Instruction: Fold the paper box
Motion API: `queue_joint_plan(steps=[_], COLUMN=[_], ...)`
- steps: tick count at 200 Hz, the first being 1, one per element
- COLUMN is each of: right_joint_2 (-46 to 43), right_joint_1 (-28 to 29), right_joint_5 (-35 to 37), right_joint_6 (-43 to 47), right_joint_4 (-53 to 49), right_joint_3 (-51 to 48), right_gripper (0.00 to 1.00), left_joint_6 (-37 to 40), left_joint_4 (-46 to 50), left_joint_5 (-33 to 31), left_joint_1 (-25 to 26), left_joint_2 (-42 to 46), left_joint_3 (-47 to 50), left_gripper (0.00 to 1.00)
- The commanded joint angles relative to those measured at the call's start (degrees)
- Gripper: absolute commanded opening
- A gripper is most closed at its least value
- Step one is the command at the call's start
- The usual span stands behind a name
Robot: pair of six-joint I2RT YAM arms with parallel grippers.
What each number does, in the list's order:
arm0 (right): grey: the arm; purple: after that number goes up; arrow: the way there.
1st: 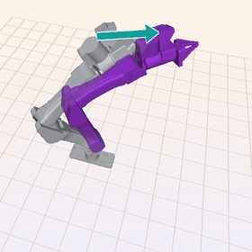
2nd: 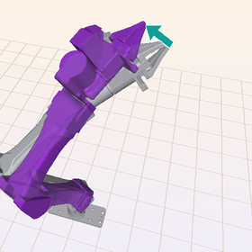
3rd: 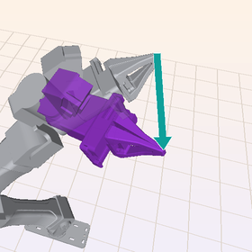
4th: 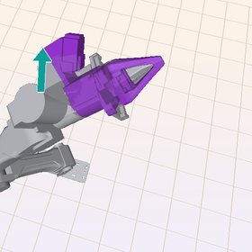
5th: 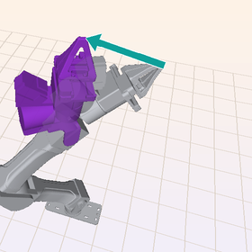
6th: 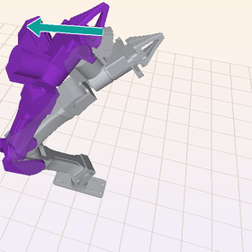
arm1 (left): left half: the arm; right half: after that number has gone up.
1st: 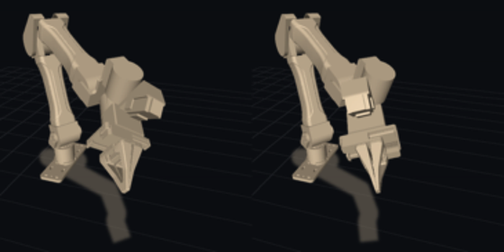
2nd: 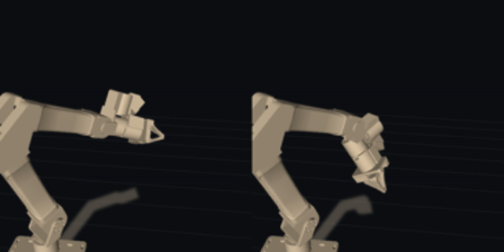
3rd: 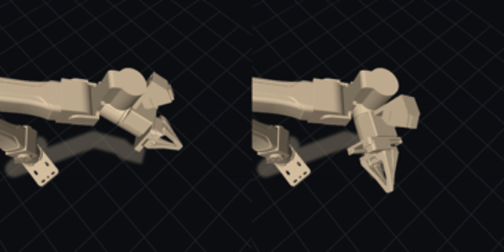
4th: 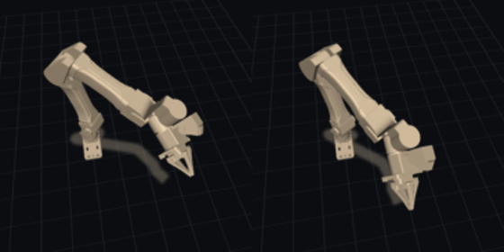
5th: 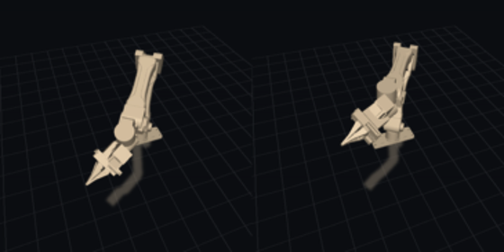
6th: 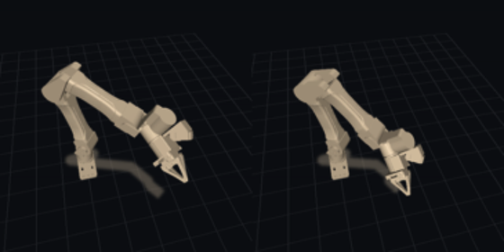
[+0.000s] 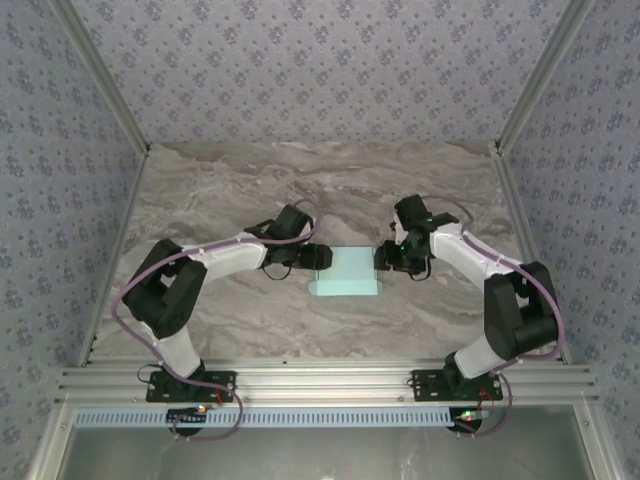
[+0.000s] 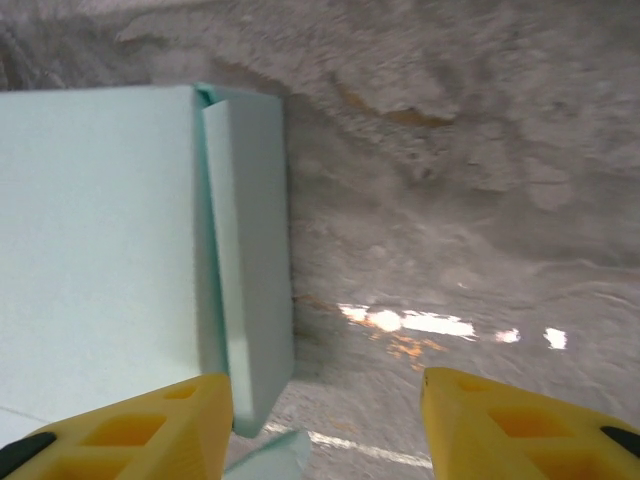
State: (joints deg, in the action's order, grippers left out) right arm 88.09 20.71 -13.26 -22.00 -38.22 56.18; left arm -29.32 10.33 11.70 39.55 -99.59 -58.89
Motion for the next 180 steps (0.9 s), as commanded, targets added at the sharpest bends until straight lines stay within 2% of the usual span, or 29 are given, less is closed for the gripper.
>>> queue_joint_plan(steps=[1, 32, 83, 122, 137, 156, 180], right_joint_2=[2.6, 5.8, 10.8, 9.3, 7.1, 4.0, 2.2], right_joint_1=[2.8, 4.8, 5.7, 5.1, 4.3, 3.7, 4.3], right_joint_5=[-1.5, -0.3, 2.0, 2.2, 2.1, -0.3, -4.4], right_joint_6=[-0.3, -1.5, -1.4, -1.2, -1.5, -1.4, -0.2], right_joint_4=[2.1, 3.5, 3.5, 4.0, 2.4, 2.2, 2.8], right_joint_3=[1.6, 3.2, 4.9, 6.6, 6.6, 6.4, 6.0], right_gripper=[0.54, 0.54, 0.49, 0.49, 0.5, 0.52, 0.53], left_joint_6=[1.5, 2.0, 3.2, 3.0, 3.5, 4.6, 4.6], left_joint_4=[-0.2, 0.8, 3.9, 2.1, 2.3, 2.3, 1.7], left_joint_5=[-1.2, -0.5, -1.5, -2.8, -5.2, -8.2, -8.7], left_joint_1=[-1.2, -3.3, -5.7, -5.2, -4.2, -2.8, -2.6], left_joint_2=[4.3, 6.4, 12.1, 12.3, 11.5, 10.8, 9.5], left_joint_3=[1.6, 2.6, 7.2, 12.3, 12.3, 12.6, 12.7], left_gripper=[0.71, 0.72, 0.72, 0.72, 0.72, 0.72, 0.72])
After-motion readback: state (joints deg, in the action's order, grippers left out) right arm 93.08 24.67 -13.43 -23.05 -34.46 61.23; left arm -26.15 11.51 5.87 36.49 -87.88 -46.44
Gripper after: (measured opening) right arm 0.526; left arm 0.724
